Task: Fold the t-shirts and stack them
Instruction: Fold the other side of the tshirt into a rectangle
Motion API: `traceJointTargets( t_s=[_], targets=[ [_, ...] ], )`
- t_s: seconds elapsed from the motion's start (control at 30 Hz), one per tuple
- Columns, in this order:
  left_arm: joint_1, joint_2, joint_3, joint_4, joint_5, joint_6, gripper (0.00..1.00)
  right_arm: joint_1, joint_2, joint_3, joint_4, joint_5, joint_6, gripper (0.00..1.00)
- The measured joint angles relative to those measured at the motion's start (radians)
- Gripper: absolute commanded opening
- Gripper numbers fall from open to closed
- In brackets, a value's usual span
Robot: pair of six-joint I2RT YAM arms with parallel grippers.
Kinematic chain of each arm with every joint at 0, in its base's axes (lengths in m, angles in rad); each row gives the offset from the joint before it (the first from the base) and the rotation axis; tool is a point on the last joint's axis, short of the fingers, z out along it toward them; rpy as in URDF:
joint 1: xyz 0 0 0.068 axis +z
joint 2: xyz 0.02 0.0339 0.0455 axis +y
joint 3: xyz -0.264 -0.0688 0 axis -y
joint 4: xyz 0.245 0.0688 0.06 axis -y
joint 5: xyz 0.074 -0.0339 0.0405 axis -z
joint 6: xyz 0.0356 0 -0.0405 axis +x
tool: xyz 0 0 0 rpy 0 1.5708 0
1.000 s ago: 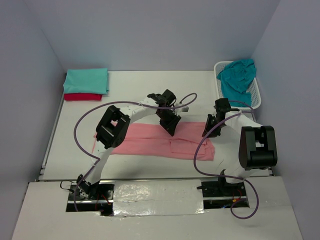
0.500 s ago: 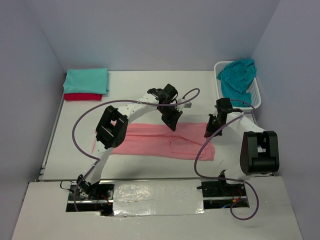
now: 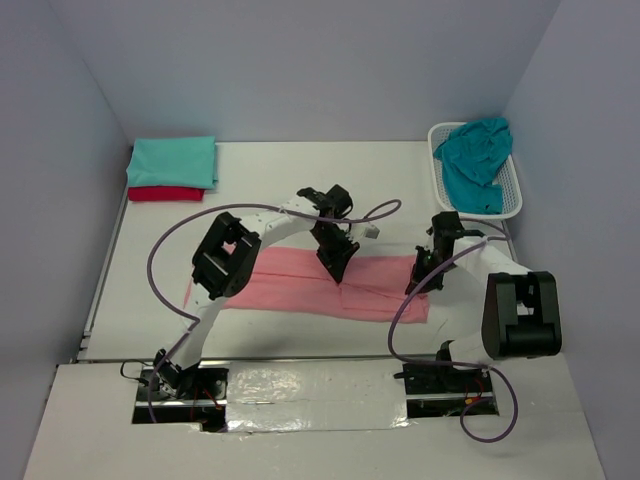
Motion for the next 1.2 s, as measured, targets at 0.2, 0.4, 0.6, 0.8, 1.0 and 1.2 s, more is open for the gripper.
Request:
traceJointTargets(
  t_s=[0.2, 0.4, 0.6, 0.8, 1.0, 1.2],
  targets=[
    [-0.009, -0.001, 0.006, -0.032, 0.004, 0.046, 0.39, 0.0, -0.009, 0.002, -0.002, -0.006, -0.001, 0.0],
    [0.055, -0.056, 0.077, -0.113, 0.003, 0.14, 0.52, 0.0, 0.012, 0.051, 0.0, -0.006, -0.011, 0.0],
    [0.389, -0.339, 0.029, -0.153, 0.001, 0.254, 0.28, 0.0, 0.023, 0.064, 0.0, -0.006, -0.012, 0.0],
    [0.868, -0.475, -0.173, -0.144, -0.084, 0.292, 0.46, 0.0, 0.037, 0.079, 0.0, -0.003, -0.015, 0.0],
    [1.039, -0.33, -0.356, -0.105, -0.2, 0.262, 0.51, 0.0, 0.062, 0.081, 0.001, -0.003, -0.023, 0.0],
    [1.032, -0.314, -0.415, -0.07, -0.212, 0.247, 0.54, 0.0, 0.064, 0.081, 0.0, 0.006, -0.028, 0.0]
  ],
)
